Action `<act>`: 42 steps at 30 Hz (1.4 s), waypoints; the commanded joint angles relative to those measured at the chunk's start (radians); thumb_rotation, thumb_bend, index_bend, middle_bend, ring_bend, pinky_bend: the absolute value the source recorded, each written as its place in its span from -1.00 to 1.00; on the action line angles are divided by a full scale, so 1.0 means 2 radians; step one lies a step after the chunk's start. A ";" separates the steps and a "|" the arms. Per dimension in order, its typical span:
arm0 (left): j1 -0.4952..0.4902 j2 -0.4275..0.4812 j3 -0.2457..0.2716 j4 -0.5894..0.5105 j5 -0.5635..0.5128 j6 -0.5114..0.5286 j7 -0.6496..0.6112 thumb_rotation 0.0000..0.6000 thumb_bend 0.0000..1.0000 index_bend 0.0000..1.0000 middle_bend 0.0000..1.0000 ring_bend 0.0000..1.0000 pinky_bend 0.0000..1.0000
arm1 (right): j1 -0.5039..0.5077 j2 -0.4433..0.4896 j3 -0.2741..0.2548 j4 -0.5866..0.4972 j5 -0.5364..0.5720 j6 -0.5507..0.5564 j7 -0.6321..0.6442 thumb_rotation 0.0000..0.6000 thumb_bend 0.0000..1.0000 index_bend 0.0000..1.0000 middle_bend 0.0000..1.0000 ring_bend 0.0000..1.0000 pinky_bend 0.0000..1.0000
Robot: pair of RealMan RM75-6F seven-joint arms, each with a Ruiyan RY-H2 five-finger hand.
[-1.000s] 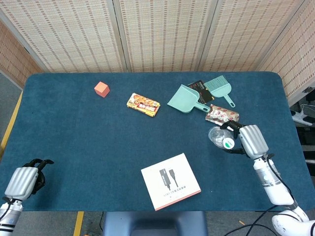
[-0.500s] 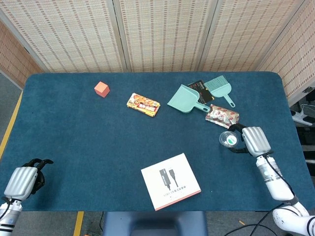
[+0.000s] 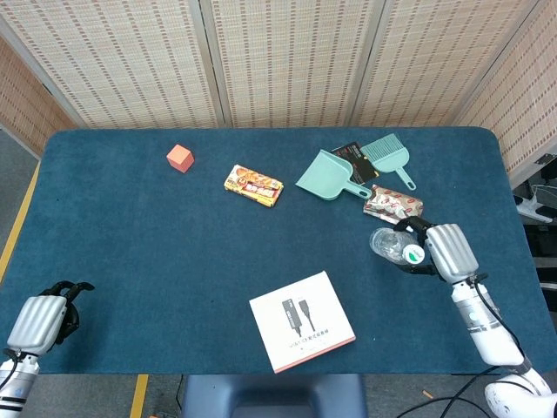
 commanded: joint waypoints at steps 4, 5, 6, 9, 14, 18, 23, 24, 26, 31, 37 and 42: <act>-0.001 -0.001 0.000 0.000 0.000 -0.001 0.003 1.00 -0.08 -0.40 -0.29 -0.51 -0.20 | 0.010 -0.027 -0.010 0.090 0.022 -0.071 0.091 1.00 -0.51 0.33 0.36 0.22 0.41; -0.001 -0.001 0.000 0.000 -0.001 -0.002 0.003 1.00 -0.08 -0.40 -0.29 -0.51 -0.20 | 0.013 -0.030 -0.012 0.103 0.022 -0.082 0.113 1.00 -0.51 0.30 0.36 0.19 0.40; -0.001 -0.001 0.001 0.001 -0.001 -0.003 0.003 1.00 -0.08 -0.40 -0.29 -0.51 -0.20 | 0.016 -0.036 -0.014 0.121 0.021 -0.095 0.142 1.00 -0.51 0.27 0.36 0.17 0.38; -0.001 -0.002 0.001 0.001 -0.002 -0.004 0.004 1.00 -0.08 -0.40 -0.29 -0.51 -0.20 | 0.025 -0.053 -0.017 0.168 0.013 -0.113 0.202 1.00 -0.51 0.20 0.36 0.13 0.34; -0.001 -0.001 0.000 0.000 -0.001 -0.002 0.003 1.00 -0.08 -0.40 -0.28 -0.51 -0.20 | 0.034 -0.075 -0.024 0.223 0.001 -0.130 0.266 1.00 -0.51 0.06 0.20 -0.05 0.17; 0.000 0.000 0.000 0.000 -0.001 -0.001 0.003 1.00 -0.08 -0.40 -0.28 -0.51 -0.20 | 0.037 -0.085 -0.030 0.253 -0.007 -0.133 0.292 1.00 -0.51 -0.10 0.01 -0.28 -0.03; -0.001 -0.001 0.000 0.000 -0.001 -0.002 0.003 1.00 -0.08 -0.40 -0.28 -0.51 -0.20 | 0.039 -0.090 -0.036 0.272 -0.012 -0.140 0.310 1.00 -0.55 -0.32 -0.24 -0.59 -0.46; -0.001 -0.001 0.000 0.000 -0.001 -0.002 0.003 1.00 -0.08 -0.40 -0.28 -0.51 -0.20 | 0.040 -0.089 -0.038 0.273 -0.014 -0.141 0.313 1.00 -0.58 -0.39 -0.32 -0.68 -0.62; -0.001 -0.001 0.000 0.000 -0.001 -0.002 0.003 1.00 -0.08 -0.40 -0.28 -0.51 -0.20 | 0.039 -0.087 -0.043 0.275 -0.019 -0.139 0.316 1.00 -0.65 -0.55 -0.53 -0.89 -0.85; -0.001 0.000 0.000 0.000 -0.001 -0.002 0.002 1.00 -0.08 -0.40 -0.28 -0.51 -0.20 | 0.028 -0.079 -0.048 0.273 -0.027 -0.110 0.282 1.00 -0.78 -0.97 -0.97 -1.00 -0.99; -0.001 0.000 0.001 -0.001 -0.001 -0.002 0.002 1.00 -0.08 -0.40 -0.28 -0.51 -0.20 | -0.003 -0.057 -0.042 0.245 -0.021 -0.047 0.200 1.00 -0.89 -1.00 -1.00 -1.00 -1.00; 0.000 -0.001 0.000 0.001 -0.005 -0.004 0.002 1.00 -0.08 -0.40 -0.28 -0.51 -0.20 | -0.050 -0.013 -0.042 0.167 0.005 0.002 0.086 1.00 -0.90 -1.00 -1.00 -1.00 -1.00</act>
